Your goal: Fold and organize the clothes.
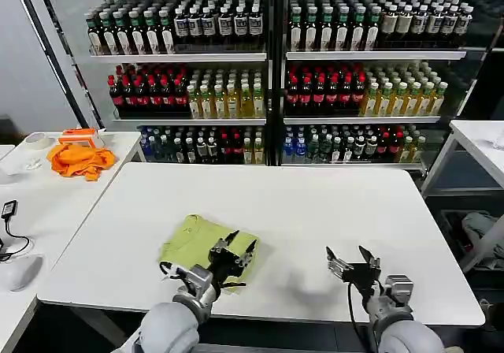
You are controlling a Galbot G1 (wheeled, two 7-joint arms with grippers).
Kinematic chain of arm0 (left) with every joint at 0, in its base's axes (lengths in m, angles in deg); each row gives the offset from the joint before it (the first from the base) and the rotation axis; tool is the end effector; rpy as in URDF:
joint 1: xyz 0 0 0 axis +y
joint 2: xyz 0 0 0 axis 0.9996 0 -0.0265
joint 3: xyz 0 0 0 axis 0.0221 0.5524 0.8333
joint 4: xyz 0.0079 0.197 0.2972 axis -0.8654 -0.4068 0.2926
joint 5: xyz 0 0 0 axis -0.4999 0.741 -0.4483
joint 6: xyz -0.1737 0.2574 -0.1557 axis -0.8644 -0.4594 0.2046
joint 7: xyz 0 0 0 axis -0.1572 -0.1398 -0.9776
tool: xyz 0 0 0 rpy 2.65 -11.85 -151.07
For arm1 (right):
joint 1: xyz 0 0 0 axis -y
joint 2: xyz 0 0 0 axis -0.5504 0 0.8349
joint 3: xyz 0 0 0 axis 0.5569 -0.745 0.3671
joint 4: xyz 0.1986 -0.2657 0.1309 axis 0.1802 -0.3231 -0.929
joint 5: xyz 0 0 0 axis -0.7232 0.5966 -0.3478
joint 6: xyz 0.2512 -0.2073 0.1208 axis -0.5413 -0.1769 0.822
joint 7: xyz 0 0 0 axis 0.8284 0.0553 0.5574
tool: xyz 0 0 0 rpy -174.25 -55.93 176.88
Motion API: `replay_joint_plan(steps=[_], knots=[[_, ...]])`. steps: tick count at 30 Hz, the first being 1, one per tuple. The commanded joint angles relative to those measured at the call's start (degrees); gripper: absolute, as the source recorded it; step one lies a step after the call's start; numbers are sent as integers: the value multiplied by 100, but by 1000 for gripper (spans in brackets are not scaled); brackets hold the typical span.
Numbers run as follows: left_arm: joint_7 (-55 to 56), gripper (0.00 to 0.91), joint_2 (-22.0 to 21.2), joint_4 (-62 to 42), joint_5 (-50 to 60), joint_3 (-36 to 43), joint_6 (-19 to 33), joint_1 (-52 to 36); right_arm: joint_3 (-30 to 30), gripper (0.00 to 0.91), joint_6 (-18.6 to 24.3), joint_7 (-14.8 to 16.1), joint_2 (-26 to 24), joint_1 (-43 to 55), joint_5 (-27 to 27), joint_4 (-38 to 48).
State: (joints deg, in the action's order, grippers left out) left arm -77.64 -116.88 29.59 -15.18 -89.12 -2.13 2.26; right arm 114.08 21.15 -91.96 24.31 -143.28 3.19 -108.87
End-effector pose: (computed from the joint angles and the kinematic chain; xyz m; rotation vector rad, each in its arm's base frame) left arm 0.2483 -0.0384 -0.2603 -0.6535 -2.7812 -0.2472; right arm 0.2193 -0.0473 -0.2594 0.1535 -2.7346 -0.1530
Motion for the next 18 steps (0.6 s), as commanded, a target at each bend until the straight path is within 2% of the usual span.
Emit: replay_joint_plan(steps=[1,9,12,18], knots=[[158,907,-125,523,-895,-1474,507,905,-1053,907,84,-121,281,841,-619,375],[306,907,-456,450,-854,-2420,544,1555,-2149,907,370,-497,1077,1657,-1344,1402],[307,907,-547,476,-846,-2546,549,1684,-2387,907,408,-628,1363,1855,-1631,1746],[312,907,-659,496,-842,-2634,557,1752,-2676,907,440,-781,1779,2066,-1840,2251]])
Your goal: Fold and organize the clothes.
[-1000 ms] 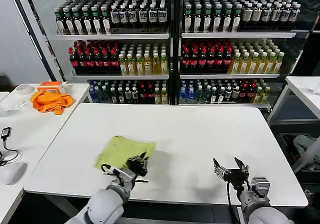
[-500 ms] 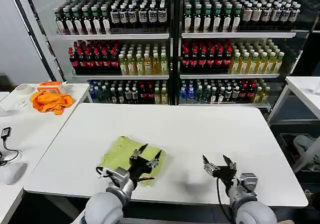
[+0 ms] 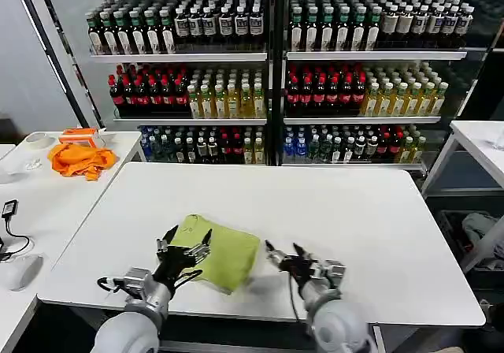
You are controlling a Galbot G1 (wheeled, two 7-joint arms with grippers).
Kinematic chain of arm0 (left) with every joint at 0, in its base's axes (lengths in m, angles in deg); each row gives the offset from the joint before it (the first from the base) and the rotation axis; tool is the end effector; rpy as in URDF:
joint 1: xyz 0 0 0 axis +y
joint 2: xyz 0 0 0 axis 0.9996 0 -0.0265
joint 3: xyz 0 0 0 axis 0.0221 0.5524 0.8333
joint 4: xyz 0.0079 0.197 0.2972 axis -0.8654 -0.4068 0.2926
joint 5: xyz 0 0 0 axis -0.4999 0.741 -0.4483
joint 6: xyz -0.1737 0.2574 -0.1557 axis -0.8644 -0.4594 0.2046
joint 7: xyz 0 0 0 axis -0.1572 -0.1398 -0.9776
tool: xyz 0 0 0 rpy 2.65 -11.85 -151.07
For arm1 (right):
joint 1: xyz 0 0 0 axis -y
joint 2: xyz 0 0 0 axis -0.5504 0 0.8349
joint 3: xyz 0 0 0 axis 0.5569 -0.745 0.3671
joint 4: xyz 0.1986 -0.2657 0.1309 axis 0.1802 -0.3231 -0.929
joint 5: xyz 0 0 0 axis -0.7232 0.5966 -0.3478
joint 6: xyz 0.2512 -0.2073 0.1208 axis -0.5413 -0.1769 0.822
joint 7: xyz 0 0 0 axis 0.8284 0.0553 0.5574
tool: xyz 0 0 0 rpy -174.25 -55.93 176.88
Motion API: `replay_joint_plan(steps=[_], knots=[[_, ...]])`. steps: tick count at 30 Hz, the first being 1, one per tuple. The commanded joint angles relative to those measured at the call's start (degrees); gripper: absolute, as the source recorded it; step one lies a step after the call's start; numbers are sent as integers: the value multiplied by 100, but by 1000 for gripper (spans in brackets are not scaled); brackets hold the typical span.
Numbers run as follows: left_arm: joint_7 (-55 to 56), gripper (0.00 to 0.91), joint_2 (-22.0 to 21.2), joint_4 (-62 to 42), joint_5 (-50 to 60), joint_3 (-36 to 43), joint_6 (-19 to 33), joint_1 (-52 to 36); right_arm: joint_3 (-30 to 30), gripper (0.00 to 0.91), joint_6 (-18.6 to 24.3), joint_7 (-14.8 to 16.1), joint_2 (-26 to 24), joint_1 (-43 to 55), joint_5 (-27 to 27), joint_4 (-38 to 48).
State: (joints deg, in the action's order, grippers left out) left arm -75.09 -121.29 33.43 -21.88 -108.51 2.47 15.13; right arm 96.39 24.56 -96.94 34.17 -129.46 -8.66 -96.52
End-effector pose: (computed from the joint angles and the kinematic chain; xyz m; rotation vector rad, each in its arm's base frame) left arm 0.2259 0.0239 -0.2548 -0.2473 -2.8788 0.0660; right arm 0.2729 0.0638 -0.2952 0.3878 -2.5696 -0.5767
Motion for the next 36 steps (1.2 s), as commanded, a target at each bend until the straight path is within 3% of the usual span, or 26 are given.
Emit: replay_joint_plan(steps=[1,6,8,9,10,17,23,28,36], knots=[[56,907,-226,119,-172,-702,99,475,-935,907,106,-296,833,693,-678,1066],[55,907,-284,134,-161,-706,111,532,-964,907,162,-352,951,766,-791,1256],[57,907,-303,141,-160,-704,113,548,-951,534,188,-378,971,786,-830,1294],[56,907,-312,150,-159,-700,112,555,-943,81,244,-408,976,802,-855,1308],[57,907,-314,156,-161,-699,113,558,-942,0,250,-413,976,803,-860,1307],[55,907,-298,163,-173,-680,113,549,-866,0,355,-447,921,824,-811,1269],[49,907,-293,149,-184,-663,117,529,-813,0,230,-386,766,932,15,1317],[43,907,-272,139,-207,-657,120,512,-644,0,-15,69,376,1221,720,1395],[13,907,-292,51,-192,-532,151,453,-445,0,-375,1091,-612,1996,1690,1704]])
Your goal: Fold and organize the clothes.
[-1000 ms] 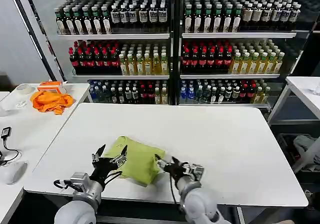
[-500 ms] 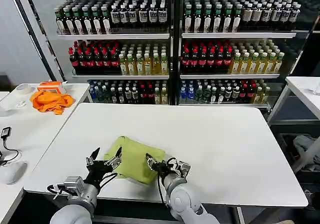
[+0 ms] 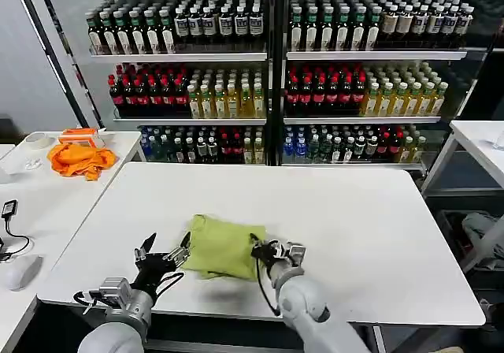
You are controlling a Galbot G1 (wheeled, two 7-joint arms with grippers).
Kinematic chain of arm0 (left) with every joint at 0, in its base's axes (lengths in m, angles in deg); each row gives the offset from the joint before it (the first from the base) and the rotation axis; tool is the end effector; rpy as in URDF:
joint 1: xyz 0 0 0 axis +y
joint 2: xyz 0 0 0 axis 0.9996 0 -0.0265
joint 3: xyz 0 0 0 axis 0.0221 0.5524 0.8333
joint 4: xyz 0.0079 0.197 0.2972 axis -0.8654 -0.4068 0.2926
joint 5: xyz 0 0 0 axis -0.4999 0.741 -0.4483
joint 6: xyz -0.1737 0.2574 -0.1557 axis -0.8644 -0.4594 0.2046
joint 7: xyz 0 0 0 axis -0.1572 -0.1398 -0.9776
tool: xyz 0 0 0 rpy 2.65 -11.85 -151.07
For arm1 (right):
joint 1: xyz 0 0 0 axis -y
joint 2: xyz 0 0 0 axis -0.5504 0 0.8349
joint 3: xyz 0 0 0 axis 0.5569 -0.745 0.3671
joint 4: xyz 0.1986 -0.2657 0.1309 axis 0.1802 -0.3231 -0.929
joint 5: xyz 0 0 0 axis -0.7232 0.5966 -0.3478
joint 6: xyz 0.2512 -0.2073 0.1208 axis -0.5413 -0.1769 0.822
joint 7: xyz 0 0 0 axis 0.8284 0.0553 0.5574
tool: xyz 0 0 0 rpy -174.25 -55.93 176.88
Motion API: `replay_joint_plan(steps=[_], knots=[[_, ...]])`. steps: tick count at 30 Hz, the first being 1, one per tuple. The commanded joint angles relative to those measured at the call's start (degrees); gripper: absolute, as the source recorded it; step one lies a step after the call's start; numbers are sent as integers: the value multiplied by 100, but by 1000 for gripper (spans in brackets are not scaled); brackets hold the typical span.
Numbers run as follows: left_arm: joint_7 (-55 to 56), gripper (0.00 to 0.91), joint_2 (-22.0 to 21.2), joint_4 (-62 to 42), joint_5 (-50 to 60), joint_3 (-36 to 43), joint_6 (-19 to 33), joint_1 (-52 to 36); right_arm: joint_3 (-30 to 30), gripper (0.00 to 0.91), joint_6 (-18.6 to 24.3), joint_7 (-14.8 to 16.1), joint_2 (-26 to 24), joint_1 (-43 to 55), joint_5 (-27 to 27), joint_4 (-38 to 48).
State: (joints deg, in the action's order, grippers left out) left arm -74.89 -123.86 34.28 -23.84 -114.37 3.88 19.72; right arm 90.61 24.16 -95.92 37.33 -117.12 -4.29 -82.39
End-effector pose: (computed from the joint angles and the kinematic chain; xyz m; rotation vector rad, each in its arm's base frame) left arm 0.2113 0.0419 -0.2588 -0.1124 -2.8771 0.1652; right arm 0.3408 0.1004 -0.3147 0.4274 -2.5773 -0.4080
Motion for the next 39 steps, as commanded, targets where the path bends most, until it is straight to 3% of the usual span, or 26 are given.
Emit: replay_joint_plan(steps=[1,9,13,16,18,21,23,25,29,32,33,36,39], knots=[[-9,907,-45,-50,9,82,10,-21,110,0,-381,1128,-1117,873,1431,351],[-29,907,-34,-75,11,200,8,-74,-100,0,-339,2371,-2139,1447,2030,973],[-43,907,-43,-71,13,230,7,-59,-84,0,-47,3141,-2461,1745,2359,1306],[-49,907,-51,-65,15,240,7,-42,-86,0,230,3436,-2469,1886,2703,1560],[-53,907,-56,-54,15,245,7,-34,-128,0,536,3450,-2429,1925,3000,1735],[-56,907,-56,-35,14,241,8,-19,-187,0,899,3391,-2332,1912,3410,1902],[-61,907,-49,-5,12,233,8,11,-182,907,951,3338,-2302,1831,3477,1894],[-64,907,-39,34,10,220,8,49,-91,907,1007,3310,-2276,1714,3459,1831],[-67,907,-26,132,6,194,9,119,325,907,1236,2920,-2303,1275,3150,1467],[-65,907,-32,220,4,177,8,159,654,907,1534,2350,-2285,952,2828,841],[-65,907,-32,238,6,170,9,164,934,907,1625,2023,-2265,687,2723,586],[-62,907,-27,307,12,152,12,184,1373,907,1915,1550,-2199,72,2695,39],[-61,907,-28,371,66,167,24,194,1889,907,1942,1043,-2117,-834,2700,-665]])
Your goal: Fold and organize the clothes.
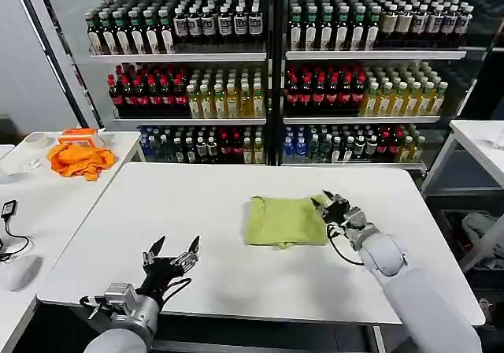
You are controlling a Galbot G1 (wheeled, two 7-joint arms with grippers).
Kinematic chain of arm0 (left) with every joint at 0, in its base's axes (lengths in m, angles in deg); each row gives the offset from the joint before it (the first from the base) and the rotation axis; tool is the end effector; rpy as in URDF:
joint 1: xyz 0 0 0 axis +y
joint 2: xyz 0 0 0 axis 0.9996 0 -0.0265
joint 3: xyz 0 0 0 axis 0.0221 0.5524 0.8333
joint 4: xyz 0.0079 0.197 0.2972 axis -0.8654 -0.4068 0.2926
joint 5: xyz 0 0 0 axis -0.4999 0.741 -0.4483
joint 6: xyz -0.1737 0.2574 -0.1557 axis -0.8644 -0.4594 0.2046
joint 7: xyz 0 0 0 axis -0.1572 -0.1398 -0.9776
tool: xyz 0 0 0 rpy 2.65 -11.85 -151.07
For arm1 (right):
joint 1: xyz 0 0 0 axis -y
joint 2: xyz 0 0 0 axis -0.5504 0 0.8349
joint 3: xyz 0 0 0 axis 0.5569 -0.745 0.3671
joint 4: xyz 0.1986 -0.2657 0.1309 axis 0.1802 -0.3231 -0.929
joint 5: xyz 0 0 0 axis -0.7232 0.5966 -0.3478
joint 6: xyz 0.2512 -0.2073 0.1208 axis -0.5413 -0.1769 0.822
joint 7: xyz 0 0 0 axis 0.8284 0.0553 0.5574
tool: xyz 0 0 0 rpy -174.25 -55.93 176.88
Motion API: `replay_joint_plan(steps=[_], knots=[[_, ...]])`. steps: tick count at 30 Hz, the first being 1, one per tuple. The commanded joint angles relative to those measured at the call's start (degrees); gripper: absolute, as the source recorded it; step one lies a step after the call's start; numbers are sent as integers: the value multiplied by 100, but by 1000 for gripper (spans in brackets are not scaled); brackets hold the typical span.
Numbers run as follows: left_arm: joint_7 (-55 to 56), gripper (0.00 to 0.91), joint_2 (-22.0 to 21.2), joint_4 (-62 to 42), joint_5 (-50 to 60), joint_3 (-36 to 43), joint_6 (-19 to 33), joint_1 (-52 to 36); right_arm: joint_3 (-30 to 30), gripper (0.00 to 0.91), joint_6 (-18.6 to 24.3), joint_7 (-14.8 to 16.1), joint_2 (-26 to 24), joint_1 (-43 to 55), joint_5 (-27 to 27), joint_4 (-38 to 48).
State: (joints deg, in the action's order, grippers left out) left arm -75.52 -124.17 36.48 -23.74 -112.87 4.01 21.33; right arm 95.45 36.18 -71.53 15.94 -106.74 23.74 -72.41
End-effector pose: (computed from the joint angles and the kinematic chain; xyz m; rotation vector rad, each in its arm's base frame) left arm 0.1993 0.0305 -0.2546 -0.1781 -2.8717 0.1931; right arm 0.4186 -0.0886 -0.2920 0.5223 -2.8311 0.6129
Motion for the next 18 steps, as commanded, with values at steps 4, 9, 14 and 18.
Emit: replay_joint_plan(steps=[4,9,14,18], knots=[[1,907,-40,236,133,68,19,26,1990,907,617,-1645,231,-2770,-78,-2379],[-16,907,-84,321,273,117,43,21,2355,907,829,-1796,626,-3949,-55,-3138],[-65,907,-87,364,347,113,81,58,2566,907,721,-1805,1077,-4691,-92,-3673],[-98,907,-93,389,390,132,93,57,2775,907,605,-1705,1258,-5132,-14,-3893]])
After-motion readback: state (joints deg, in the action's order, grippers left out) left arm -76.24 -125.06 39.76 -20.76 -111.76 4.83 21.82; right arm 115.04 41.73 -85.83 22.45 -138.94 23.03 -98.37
